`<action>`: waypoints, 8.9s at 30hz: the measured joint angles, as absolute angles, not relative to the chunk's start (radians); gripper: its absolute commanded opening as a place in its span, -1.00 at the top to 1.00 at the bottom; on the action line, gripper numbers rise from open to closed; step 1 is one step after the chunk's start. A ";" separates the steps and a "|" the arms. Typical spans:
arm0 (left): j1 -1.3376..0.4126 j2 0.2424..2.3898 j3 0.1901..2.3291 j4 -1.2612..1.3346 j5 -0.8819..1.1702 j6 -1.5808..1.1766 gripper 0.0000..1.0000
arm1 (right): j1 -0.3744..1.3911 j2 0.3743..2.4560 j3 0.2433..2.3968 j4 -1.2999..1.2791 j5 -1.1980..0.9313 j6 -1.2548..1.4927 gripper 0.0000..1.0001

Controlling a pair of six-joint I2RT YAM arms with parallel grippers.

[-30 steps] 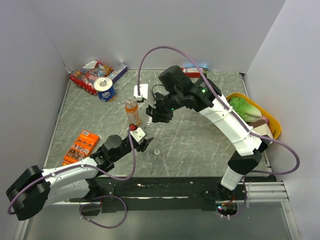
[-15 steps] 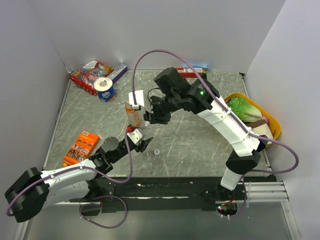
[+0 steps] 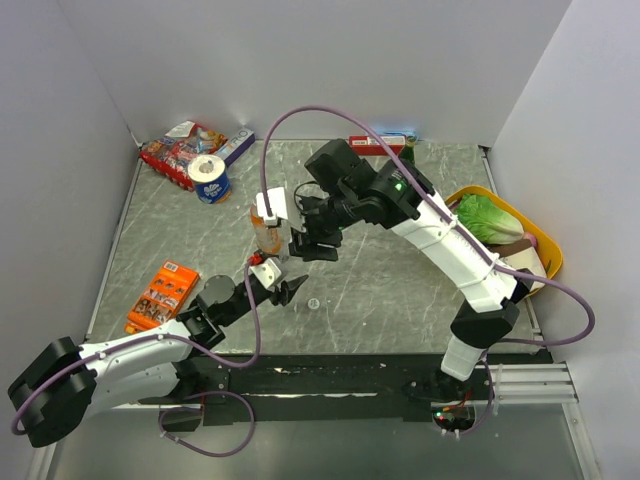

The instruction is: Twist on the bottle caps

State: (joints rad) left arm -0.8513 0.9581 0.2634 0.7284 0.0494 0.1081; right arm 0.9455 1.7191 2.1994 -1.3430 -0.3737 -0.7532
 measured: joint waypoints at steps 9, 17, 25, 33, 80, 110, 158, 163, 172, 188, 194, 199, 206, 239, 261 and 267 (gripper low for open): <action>-0.851 0.958 0.263 0.720 0.099 0.107 0.98 | 0.915 1.615 2.018 -1.352 -0.342 -0.746 -0.99; -0.851 0.959 0.263 0.689 0.190 0.116 0.98 | 0.746 1.467 1.914 -1.349 -0.362 -0.741 -0.97; -0.851 0.959 0.268 0.593 0.316 0.165 0.98 | 0.807 1.309 1.877 -1.275 -0.473 -1.016 -0.68; -0.851 0.959 0.300 0.514 0.375 0.218 0.98 | 0.930 1.250 1.802 -1.314 -0.552 -1.335 -0.49; -0.850 0.959 0.331 0.455 0.422 0.284 0.98 | 0.971 1.370 1.739 -1.304 -0.532 -1.482 0.42; -0.852 0.915 0.250 0.686 0.159 0.311 0.98 | 0.902 1.575 2.028 -1.353 -0.652 -1.219 0.46; -0.860 1.059 0.372 0.594 -0.197 0.066 0.98 | 0.871 1.720 2.142 -1.135 -0.381 -0.331 -0.38; -0.854 1.021 0.363 0.594 -0.168 0.048 0.98 | 0.881 1.688 2.185 -1.182 -0.359 -0.402 -0.71; -0.845 0.901 0.301 0.509 0.042 0.155 0.98 | 0.884 1.348 1.961 -1.125 -0.361 -0.778 -0.51; -0.805 0.864 0.319 0.230 0.377 0.406 0.98 | 0.899 1.386 1.716 -1.224 -0.516 -1.391 -0.23; -0.805 0.900 0.357 0.216 0.392 0.432 0.98 | 0.910 1.391 1.716 -1.287 -0.561 -1.501 -0.23; -0.805 0.931 0.390 0.203 0.397 0.442 0.98 | 0.927 1.391 1.714 -1.322 -0.590 -1.570 -0.24; -0.805 0.970 0.416 0.172 0.410 0.464 0.98 | 0.946 1.389 1.680 -1.303 -0.595 -1.575 -0.23; -0.812 1.138 0.516 0.343 -0.202 0.076 0.98 | 0.814 1.792 2.176 -1.146 -0.393 -0.508 0.68; -0.759 1.036 0.437 0.280 0.096 0.049 0.98 | 0.728 1.366 1.955 -1.122 -0.546 -0.611 -0.42; -0.759 0.960 0.424 0.206 0.304 0.304 0.98 | 0.810 1.341 1.905 -1.152 -0.616 -0.963 -0.49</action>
